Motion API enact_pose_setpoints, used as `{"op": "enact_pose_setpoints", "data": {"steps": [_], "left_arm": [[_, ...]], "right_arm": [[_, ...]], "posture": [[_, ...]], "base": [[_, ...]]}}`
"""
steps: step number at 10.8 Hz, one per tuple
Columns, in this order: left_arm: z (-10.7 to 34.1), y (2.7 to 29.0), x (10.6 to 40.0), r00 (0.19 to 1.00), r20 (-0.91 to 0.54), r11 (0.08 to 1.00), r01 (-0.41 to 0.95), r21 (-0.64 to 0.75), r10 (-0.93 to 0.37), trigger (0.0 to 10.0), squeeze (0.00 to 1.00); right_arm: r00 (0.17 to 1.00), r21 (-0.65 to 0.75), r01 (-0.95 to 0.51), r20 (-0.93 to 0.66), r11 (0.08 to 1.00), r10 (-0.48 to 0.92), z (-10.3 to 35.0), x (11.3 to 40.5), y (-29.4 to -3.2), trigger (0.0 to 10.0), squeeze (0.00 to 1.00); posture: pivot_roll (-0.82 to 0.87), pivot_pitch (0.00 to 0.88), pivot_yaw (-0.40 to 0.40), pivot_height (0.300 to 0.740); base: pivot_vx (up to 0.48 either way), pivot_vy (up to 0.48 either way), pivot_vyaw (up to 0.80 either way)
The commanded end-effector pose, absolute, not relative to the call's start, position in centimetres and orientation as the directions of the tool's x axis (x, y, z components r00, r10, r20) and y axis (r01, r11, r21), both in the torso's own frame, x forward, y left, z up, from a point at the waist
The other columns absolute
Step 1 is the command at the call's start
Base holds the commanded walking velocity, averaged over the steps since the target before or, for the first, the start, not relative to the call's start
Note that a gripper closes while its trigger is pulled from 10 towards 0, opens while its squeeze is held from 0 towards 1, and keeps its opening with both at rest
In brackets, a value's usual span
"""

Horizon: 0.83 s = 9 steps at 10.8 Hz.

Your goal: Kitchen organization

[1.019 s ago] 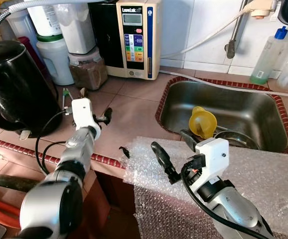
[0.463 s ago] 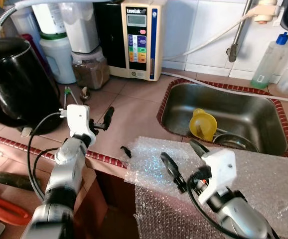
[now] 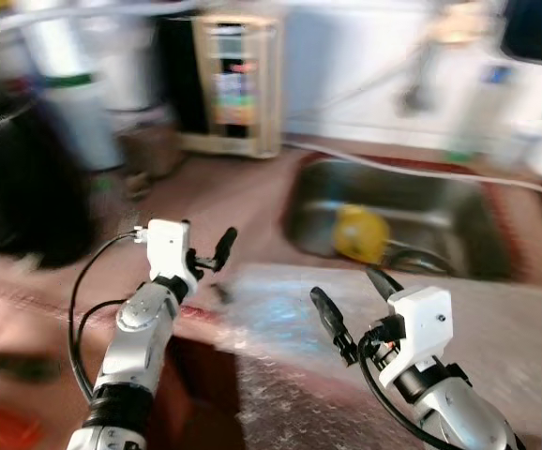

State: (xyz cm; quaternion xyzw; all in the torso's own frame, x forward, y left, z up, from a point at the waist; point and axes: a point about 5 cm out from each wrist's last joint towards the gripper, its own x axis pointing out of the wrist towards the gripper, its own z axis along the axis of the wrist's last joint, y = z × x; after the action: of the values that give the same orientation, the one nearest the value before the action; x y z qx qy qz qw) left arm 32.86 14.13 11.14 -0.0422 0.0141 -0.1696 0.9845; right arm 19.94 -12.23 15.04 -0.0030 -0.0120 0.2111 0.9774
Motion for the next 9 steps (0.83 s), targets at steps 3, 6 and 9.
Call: {"op": "enact_pose_setpoints", "data": {"steps": [3,6,9], "left_arm": [[11.9,13.4,32.9,0.926,0.000,0.921,0.375,-0.106,-0.377,10.0,0.00],[12.0,13.0,32.8,0.924,-0.007,0.919,0.380,-0.110,-0.383,10.0,0.00],[12.0,12.8,33.0,0.921,-0.018,0.915,0.386,-0.118,-0.390,10.0,0.00]], "right_arm": [[0.918,-0.023,-0.394,0.033,0.919,0.394,15.1,20.5,-12.4,10.0,0.00],[0.919,-0.039,-0.390,0.045,0.920,0.391,15.1,20.9,-12.5,10.0,0.00],[0.921,-0.051,-0.384,0.054,0.922,0.387,15.1,21.4,-12.6,10.0,0.00]], "posture": [[-0.04,0.000,0.056,0.740],[-0.04,0.000,0.060,0.740],[-0.04,0.000,0.064,0.740]], "base": [[0.000,0.000,-0.80],[0.000,0.000,-0.14],[0.000,0.000,0.00]]}}
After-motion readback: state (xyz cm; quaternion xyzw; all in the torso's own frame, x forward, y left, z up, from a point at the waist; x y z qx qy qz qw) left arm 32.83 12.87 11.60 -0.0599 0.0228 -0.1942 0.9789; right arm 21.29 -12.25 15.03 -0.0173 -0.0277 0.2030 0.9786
